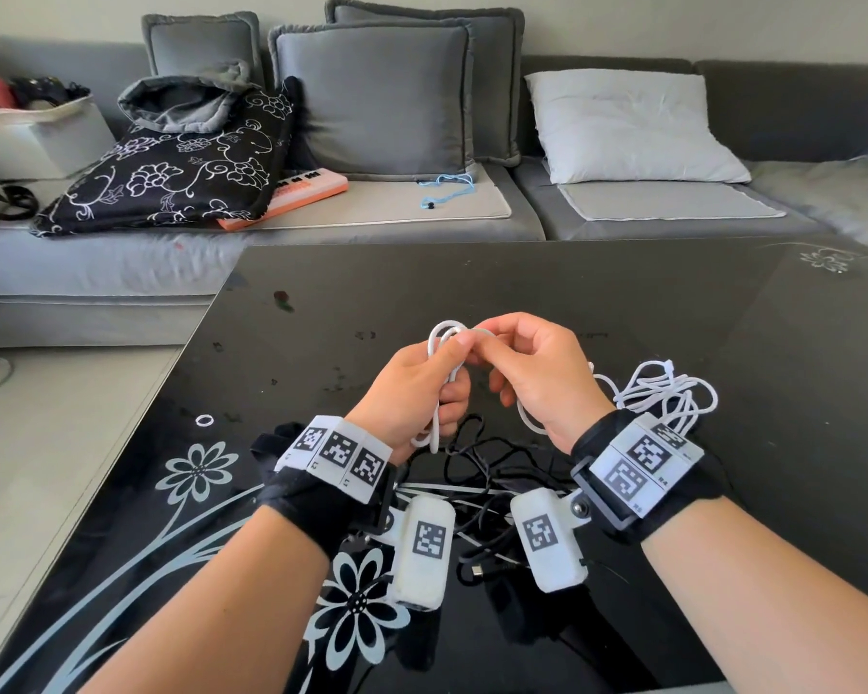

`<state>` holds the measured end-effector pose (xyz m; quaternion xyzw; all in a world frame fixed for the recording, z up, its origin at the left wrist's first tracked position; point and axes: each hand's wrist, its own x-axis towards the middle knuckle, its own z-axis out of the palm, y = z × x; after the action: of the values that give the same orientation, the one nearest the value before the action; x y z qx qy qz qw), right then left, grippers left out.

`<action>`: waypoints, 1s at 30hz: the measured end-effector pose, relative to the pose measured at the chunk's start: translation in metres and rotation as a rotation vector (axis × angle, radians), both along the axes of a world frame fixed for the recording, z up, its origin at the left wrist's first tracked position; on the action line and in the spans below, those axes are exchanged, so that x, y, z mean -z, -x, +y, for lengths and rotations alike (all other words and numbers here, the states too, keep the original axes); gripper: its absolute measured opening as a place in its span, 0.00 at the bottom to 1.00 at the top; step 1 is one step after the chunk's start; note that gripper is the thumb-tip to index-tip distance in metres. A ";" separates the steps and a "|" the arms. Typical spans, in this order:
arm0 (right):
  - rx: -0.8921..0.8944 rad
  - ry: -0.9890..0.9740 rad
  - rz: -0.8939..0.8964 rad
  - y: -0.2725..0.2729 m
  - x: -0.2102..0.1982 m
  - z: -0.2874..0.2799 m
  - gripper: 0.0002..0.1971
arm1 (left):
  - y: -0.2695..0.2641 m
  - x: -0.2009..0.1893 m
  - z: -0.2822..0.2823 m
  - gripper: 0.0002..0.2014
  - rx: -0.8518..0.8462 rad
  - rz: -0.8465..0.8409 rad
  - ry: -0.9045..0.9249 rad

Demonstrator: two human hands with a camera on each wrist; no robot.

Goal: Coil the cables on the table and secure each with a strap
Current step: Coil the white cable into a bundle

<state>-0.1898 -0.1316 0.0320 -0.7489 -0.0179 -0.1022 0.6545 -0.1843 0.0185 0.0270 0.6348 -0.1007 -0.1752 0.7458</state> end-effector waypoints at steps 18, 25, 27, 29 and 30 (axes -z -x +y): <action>-0.030 0.375 -0.018 -0.006 0.001 -0.024 0.11 | -0.020 -0.012 0.028 0.14 -0.324 0.028 0.349; 0.154 0.366 -0.080 -0.014 0.003 -0.041 0.07 | -0.030 -0.012 0.040 0.15 -0.430 0.045 0.417; 0.141 0.338 -0.097 -0.013 0.000 -0.037 0.05 | -0.030 -0.010 0.037 0.14 -0.433 0.065 0.398; 0.122 0.323 -0.103 -0.010 -0.002 -0.034 0.04 | -0.029 -0.009 0.034 0.14 -0.430 0.083 0.388; 0.113 0.316 -0.103 -0.009 -0.003 -0.032 0.04 | -0.029 -0.008 0.033 0.13 -0.430 0.086 0.385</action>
<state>-0.1805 -0.1637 0.0347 -0.8360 -0.0255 -0.1729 0.5201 -0.1553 0.0514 0.0353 0.4803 0.0365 -0.0175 0.8762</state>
